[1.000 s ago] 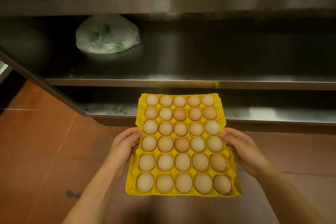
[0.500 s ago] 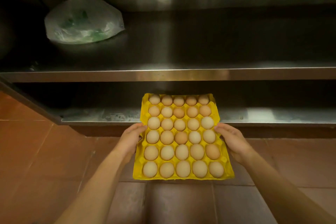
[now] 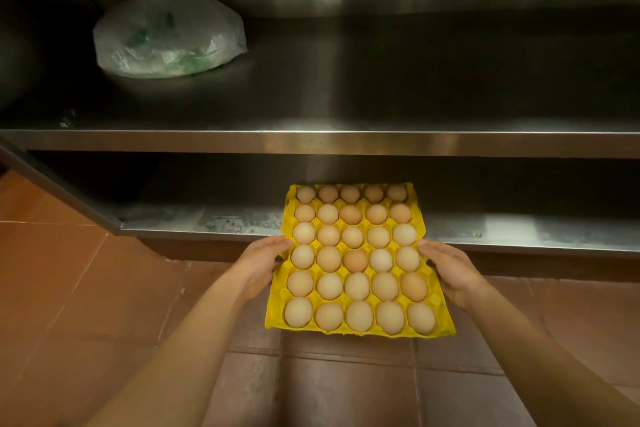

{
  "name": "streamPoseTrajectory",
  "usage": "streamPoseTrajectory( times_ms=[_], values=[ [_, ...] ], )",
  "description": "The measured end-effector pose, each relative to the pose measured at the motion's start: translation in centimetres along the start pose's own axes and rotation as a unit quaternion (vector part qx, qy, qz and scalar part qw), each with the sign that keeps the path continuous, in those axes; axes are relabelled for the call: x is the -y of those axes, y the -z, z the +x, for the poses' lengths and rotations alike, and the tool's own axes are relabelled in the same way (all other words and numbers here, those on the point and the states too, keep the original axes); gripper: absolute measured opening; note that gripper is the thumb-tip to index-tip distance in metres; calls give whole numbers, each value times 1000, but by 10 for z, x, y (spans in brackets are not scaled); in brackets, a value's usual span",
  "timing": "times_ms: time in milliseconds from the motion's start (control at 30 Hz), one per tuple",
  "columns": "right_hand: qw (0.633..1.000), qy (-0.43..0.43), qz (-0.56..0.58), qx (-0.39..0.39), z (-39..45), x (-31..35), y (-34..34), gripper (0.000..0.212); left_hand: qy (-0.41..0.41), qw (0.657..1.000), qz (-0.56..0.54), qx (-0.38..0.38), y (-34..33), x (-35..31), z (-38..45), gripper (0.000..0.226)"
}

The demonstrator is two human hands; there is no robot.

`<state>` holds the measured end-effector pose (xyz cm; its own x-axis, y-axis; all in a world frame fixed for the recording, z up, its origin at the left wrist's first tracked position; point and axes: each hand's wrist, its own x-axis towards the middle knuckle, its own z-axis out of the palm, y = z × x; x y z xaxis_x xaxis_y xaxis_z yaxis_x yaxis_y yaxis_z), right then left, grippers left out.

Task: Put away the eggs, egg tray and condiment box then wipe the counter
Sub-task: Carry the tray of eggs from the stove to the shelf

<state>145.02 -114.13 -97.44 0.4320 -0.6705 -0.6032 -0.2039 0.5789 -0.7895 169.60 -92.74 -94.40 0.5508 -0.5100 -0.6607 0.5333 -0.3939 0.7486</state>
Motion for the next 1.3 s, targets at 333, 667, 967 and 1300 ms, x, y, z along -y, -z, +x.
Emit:
streamPoseTrajectory(
  times_ms=[333, 667, 967, 1300],
  values=[
    [994, -33, -96, -44, 8, 11, -5, 40, -15, 999, -20, -33, -2, 17, 11, 39],
    [972, -176, -30, 151, 2, -2, -2, 72, -13, 996, -39, -74, -5, 35, 8, 40],
    [974, -186, -47, 125, 5, -2, -3, 77, 111, 992, 62, 11, 0, 26, -16, 69],
    [973, -188, -40, 125, 7, -2, -1, 73, 217, 968, 42, 118, 13, 37, -23, 82]
  ],
)
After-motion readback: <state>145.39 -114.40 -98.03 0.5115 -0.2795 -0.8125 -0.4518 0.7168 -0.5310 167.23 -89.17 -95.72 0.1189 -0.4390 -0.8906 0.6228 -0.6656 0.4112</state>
